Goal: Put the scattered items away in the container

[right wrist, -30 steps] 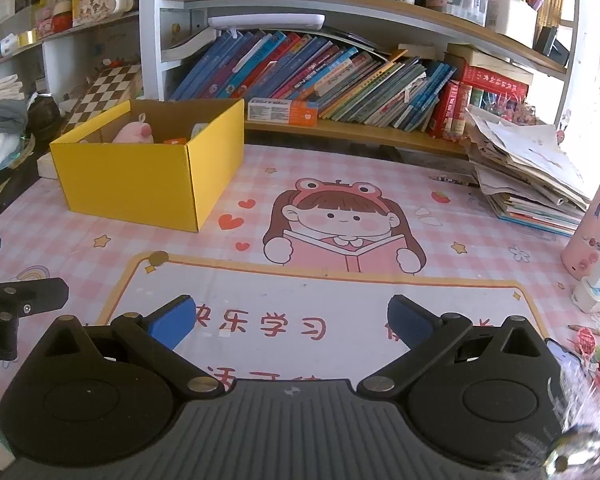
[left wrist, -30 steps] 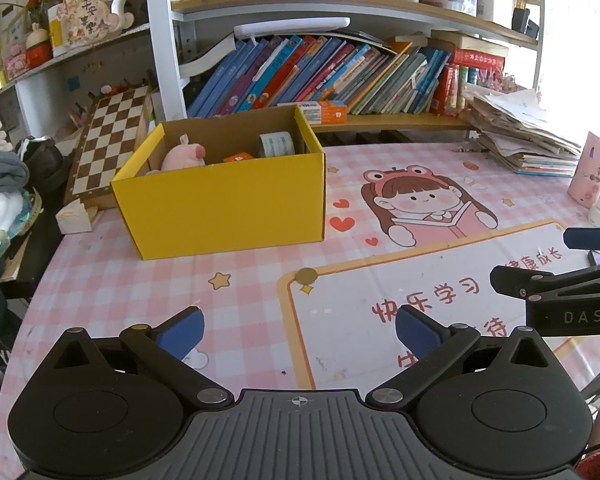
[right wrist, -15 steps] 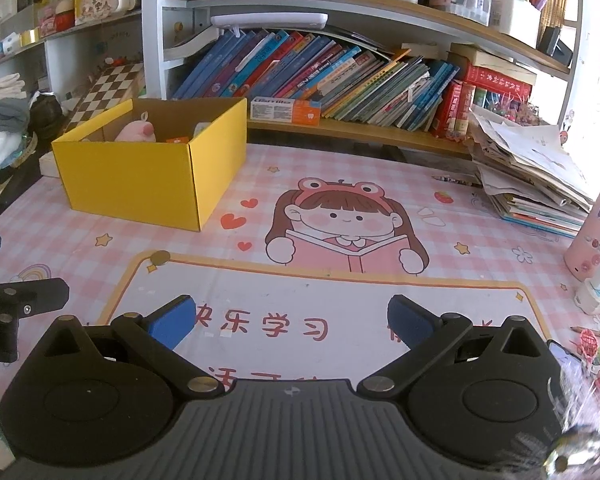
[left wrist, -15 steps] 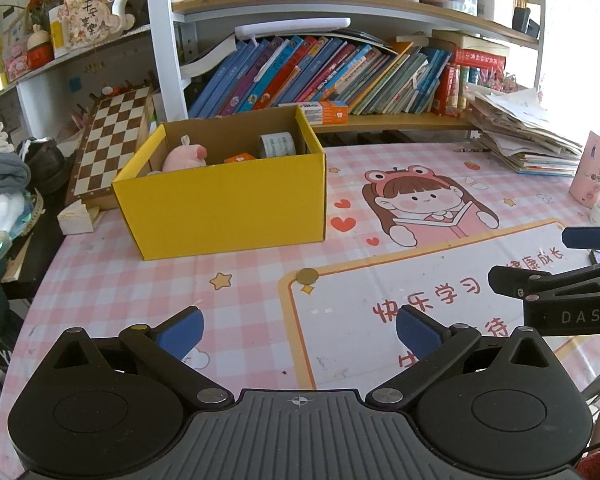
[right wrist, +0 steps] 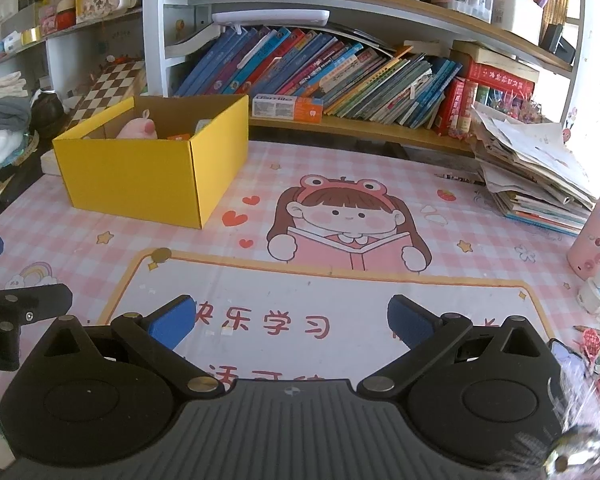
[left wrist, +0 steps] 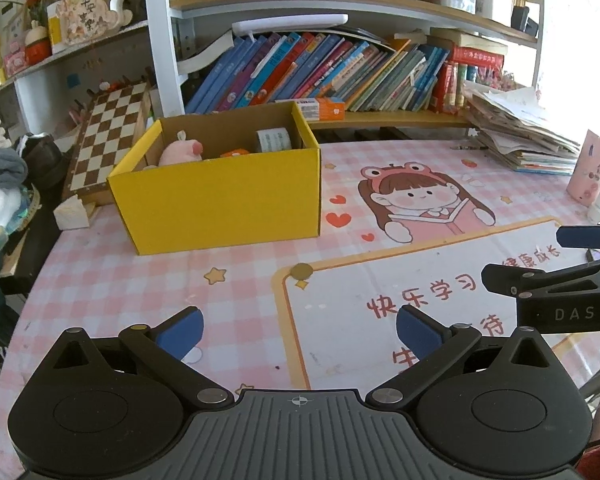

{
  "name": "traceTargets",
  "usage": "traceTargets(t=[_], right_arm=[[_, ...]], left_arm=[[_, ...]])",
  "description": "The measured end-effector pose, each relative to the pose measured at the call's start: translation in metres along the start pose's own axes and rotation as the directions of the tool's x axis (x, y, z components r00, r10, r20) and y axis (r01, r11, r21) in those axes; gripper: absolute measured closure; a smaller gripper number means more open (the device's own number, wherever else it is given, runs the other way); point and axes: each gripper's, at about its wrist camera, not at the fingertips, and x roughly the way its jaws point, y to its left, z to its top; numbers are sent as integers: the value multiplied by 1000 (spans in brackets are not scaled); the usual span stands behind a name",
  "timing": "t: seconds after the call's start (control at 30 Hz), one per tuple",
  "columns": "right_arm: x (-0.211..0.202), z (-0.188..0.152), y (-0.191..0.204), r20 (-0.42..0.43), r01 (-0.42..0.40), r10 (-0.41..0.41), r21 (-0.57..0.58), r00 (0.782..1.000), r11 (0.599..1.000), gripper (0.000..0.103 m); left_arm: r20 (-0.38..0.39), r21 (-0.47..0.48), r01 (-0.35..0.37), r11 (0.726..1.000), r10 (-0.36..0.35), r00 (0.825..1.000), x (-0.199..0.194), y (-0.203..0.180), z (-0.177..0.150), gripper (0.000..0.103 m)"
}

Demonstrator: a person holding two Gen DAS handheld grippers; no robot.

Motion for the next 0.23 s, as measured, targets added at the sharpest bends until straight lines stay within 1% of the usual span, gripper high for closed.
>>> traceTargets(t=[0.13,0.23], right_arm=[[3,-2,-1,-17,-6,6,6,1000,1000,0],[3,-3,-4,-33,-29,30,24,999,999,0]], left_arm=[[-3,-3,11,1000,-11,1000,1,0,0,0],[8,2,39,999,-39,999,-1,-1,2,0]])
